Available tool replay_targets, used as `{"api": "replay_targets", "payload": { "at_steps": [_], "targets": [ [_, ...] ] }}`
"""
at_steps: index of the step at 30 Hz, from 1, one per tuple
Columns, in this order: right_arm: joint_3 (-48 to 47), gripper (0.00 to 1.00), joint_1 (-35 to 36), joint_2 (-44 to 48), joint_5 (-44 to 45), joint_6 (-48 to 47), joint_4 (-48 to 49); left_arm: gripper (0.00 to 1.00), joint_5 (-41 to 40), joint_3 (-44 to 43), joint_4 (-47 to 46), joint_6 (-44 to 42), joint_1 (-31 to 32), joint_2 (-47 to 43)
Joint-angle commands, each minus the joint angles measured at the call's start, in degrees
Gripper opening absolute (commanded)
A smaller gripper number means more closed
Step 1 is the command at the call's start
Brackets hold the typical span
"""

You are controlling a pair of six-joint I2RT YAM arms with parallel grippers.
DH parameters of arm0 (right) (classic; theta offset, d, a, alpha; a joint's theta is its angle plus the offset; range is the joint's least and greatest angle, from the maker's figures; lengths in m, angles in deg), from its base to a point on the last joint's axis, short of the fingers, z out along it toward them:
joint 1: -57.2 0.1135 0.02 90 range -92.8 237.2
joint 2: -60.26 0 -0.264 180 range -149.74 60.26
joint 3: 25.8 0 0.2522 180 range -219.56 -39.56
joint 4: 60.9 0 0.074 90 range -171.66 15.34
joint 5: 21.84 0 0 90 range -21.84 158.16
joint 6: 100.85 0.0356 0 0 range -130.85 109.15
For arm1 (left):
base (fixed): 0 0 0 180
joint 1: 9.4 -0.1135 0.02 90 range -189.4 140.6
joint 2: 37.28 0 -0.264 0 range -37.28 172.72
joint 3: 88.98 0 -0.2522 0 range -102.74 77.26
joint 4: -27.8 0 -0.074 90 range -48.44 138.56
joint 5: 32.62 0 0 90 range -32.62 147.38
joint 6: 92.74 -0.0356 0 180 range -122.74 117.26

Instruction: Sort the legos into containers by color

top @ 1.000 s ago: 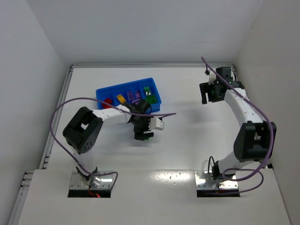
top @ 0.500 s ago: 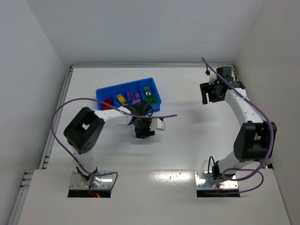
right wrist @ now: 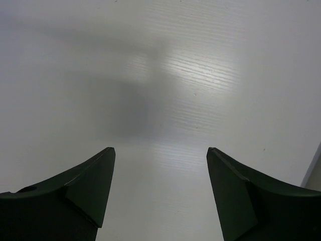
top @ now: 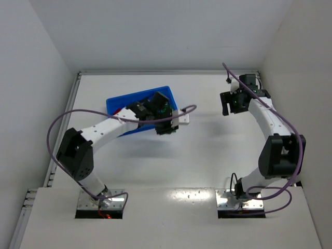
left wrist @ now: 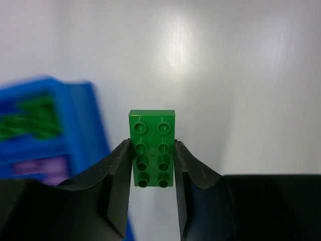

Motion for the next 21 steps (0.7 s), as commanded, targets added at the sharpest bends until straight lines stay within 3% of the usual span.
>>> {"api": "replay_targets", "payload": {
  "at_steps": [1, 4, 10, 15, 21],
  "targets": [
    [-2.95, 0.75, 0.40, -1.36, -2.15, 0.33, 0.65, 0.26, 1.73, -11.46, -0.70, 7.45, -0.51, -3.40],
    [-5.76, 0.75, 0.93, -2.77, -2.67, 0.94, -0.40, 0.26, 0.94, -19.02, -0.70, 11.93, -4.29, 0.39],
    [-11.56, 0.76, 2.25, -5.50, -3.21, 0.94, -0.93, 0.26, -9.52, -27.02, -4.56, 15.27, -8.50, 12.51],
    [-12.89, 0.76, 2.78, -7.25, -2.60, 0.94, -0.93, 0.28, -9.53, -36.15, -4.57, 18.88, -11.94, 22.53],
    [-13.42, 0.76, 3.30, -7.87, -1.98, 0.41, -1.46, 0.28, -10.58, -40.39, -4.57, 20.73, -13.00, 30.45]
  ]
}}
